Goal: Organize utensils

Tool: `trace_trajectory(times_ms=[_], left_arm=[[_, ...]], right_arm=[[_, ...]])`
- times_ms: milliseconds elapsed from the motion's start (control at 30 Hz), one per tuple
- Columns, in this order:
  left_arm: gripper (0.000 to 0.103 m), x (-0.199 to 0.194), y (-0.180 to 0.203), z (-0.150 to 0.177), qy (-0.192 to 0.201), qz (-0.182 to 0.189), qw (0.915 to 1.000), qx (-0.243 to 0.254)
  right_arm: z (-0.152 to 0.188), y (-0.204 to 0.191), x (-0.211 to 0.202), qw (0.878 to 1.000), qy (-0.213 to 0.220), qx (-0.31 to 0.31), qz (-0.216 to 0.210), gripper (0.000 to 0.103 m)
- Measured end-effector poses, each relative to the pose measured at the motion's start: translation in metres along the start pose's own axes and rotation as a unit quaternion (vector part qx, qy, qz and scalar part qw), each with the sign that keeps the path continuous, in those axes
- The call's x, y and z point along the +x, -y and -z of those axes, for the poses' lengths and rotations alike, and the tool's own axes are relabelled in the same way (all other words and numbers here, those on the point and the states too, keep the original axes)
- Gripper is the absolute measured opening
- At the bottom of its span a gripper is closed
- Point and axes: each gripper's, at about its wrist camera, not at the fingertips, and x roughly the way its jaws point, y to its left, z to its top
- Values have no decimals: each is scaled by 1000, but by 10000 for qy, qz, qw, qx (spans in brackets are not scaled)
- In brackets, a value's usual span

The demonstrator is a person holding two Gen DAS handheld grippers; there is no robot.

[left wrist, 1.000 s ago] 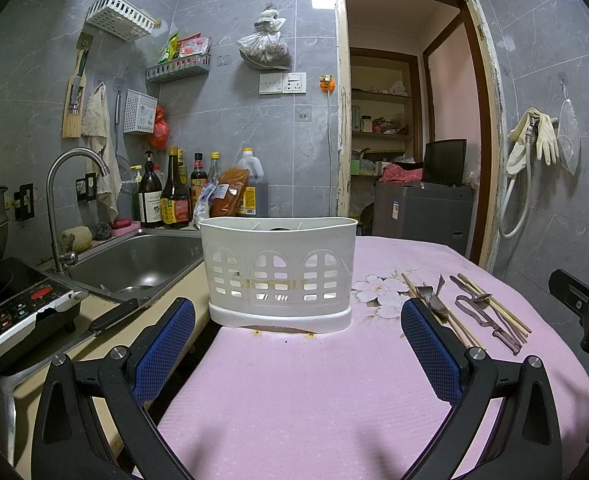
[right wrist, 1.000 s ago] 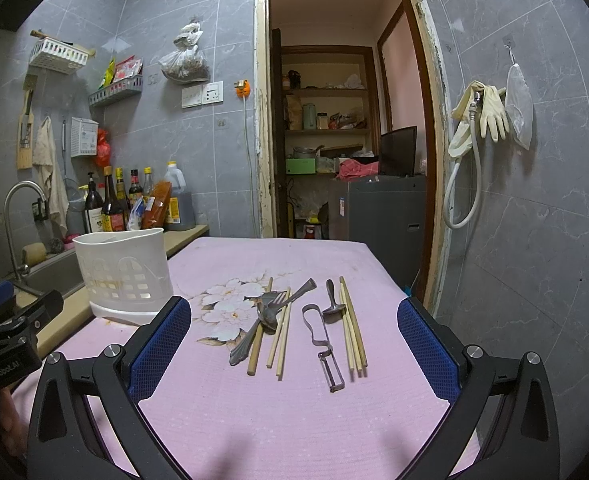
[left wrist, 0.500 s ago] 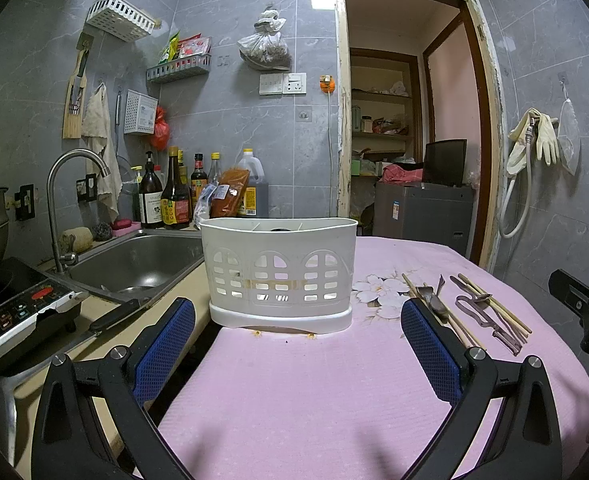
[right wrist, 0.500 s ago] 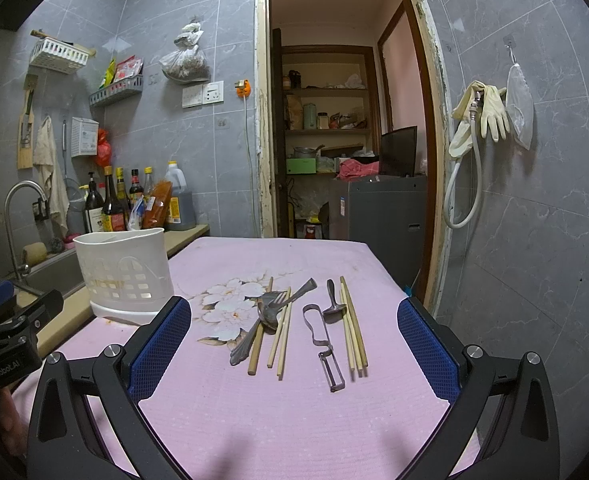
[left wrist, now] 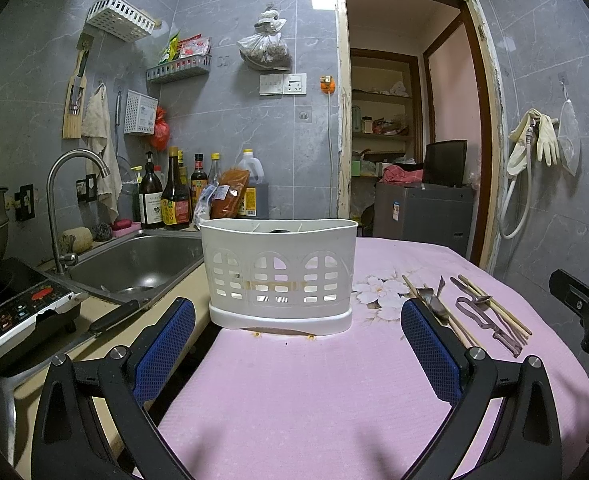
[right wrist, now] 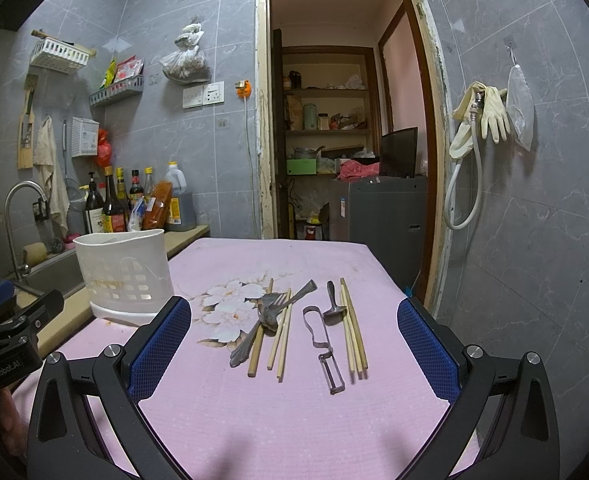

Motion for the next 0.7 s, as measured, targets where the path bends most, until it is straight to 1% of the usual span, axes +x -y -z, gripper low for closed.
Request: trace_trajectory(times_ms=[233,300,467,567,700], left_arm=[[101,9,1,-3,80,88,9999,70],[101,11,10,-8,130,153,9997,114],[101,25,20,-33,220,415,9987,202],[101,39,29,-47,166,648,9976,158],[101,51,41,-60,194,902,9956,153]], right_arm=[[-8,2,-1,9999,141,-70,11,103],[-13,2,2,9998,174,-112,19,103],[-26,12,9,9993,297,-227,28,103],[-41,22,17,9988,352,-322,80,103],[-56,31,30,9980,344,-514,127,103]])
